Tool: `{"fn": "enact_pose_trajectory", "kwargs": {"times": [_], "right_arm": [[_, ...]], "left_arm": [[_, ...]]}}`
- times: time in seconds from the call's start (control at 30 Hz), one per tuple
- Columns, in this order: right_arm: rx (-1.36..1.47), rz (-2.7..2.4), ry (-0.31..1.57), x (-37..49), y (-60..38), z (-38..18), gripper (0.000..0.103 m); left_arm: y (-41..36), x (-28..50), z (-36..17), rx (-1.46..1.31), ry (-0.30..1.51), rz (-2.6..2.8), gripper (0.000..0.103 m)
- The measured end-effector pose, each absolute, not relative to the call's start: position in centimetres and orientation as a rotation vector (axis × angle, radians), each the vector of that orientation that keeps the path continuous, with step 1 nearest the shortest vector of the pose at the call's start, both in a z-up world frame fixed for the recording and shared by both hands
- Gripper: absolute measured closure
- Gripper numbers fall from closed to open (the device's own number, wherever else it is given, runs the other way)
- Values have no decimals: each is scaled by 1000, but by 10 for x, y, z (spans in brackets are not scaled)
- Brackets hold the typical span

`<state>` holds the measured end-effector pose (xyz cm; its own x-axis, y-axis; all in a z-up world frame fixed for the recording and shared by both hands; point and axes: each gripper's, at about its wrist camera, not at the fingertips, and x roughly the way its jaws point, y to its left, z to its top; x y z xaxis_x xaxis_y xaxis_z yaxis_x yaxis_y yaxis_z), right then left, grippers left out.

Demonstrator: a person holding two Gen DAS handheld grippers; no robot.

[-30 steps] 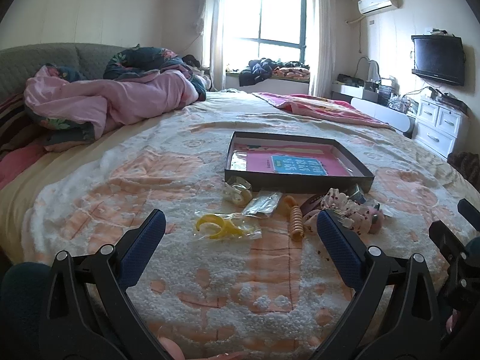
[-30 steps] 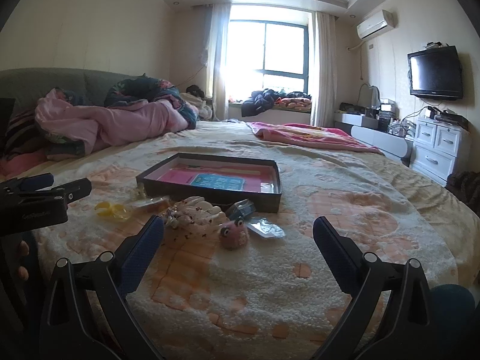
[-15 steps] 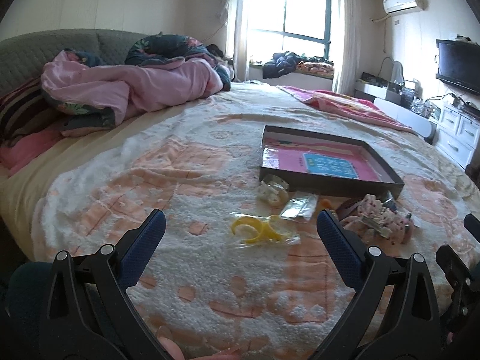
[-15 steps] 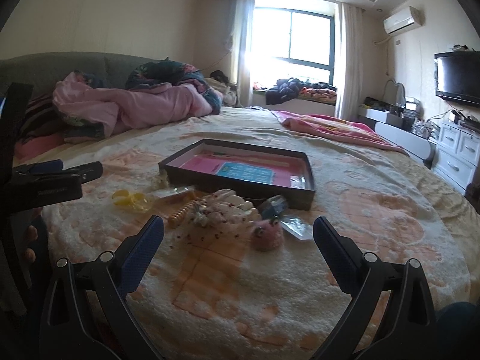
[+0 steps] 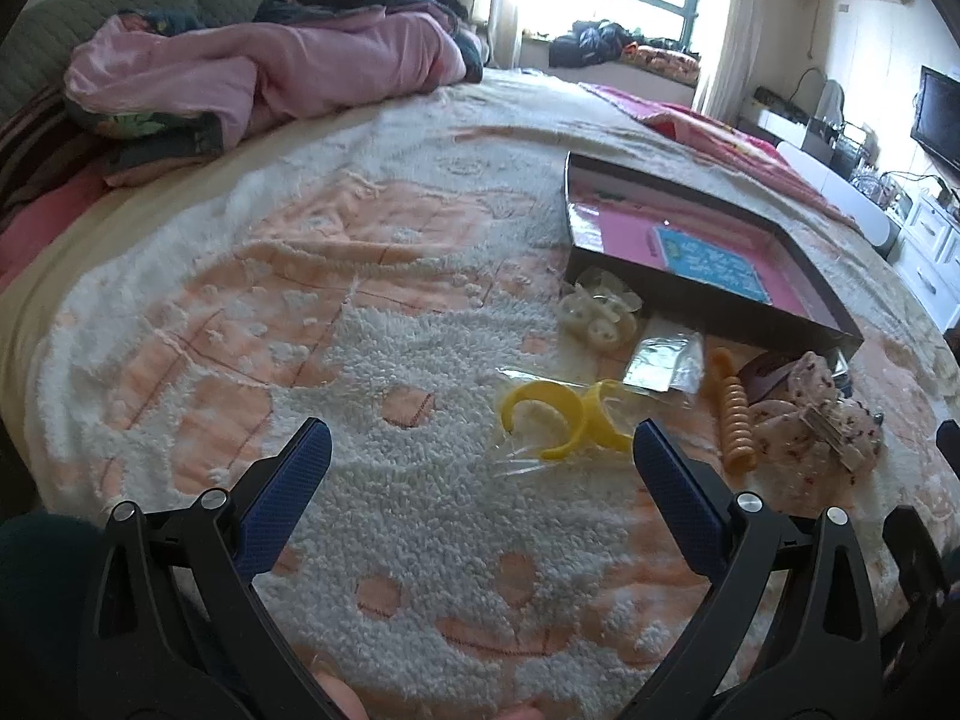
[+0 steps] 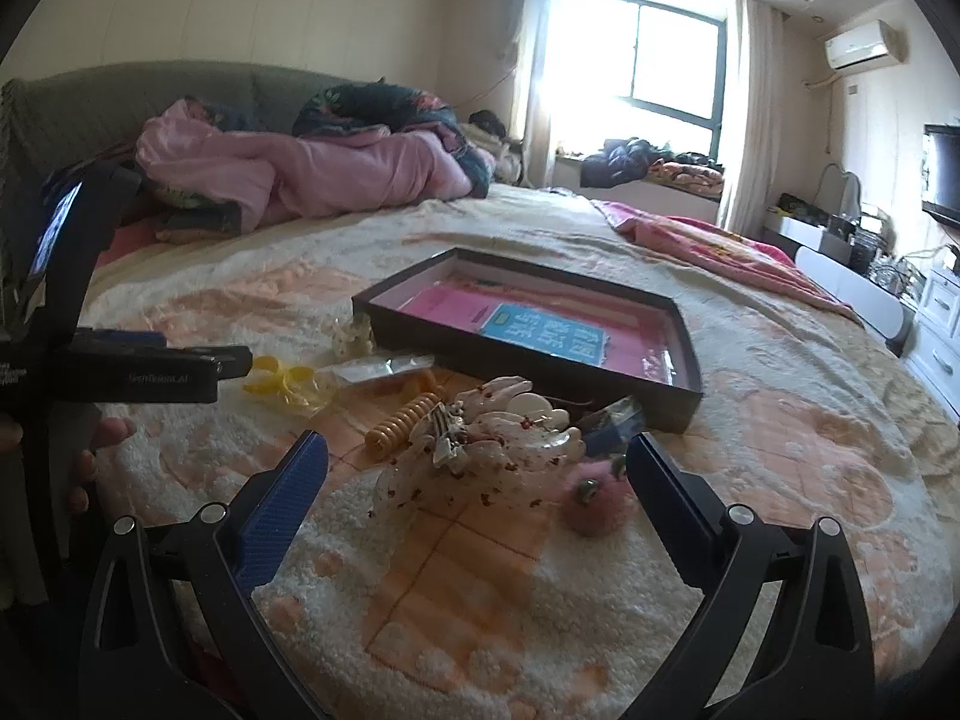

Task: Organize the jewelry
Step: 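Grasp the pink lace bow clip with the right tool while the left tool grasps the bagged yellow clips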

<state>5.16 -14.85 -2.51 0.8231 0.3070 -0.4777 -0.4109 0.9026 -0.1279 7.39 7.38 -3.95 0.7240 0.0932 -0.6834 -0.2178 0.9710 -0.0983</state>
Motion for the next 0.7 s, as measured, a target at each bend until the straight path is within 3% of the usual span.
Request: {"fn": "enact_pose_trajectory", "kwargs": {"times": [0.13,0.33,0.4,0.53,0.7], "right_arm": [[-253,405,477,62,-143,-28,8],[-329,440,524,78,-132,-41,25],[-348,445,533,83,-129,-46,32],[-367,444,547,88,-127,-53,57],[-361,472,538,88,-130,-53,72]], "left_arm": [[72,82,-45,-159,773,154,10],[66,94,-54,-175,830,59,10],[64,98,-57,-171,839,47,10],[62,107,-60,-191,847,10,11],[55,116,-66,-194,869,-49,13]]}}
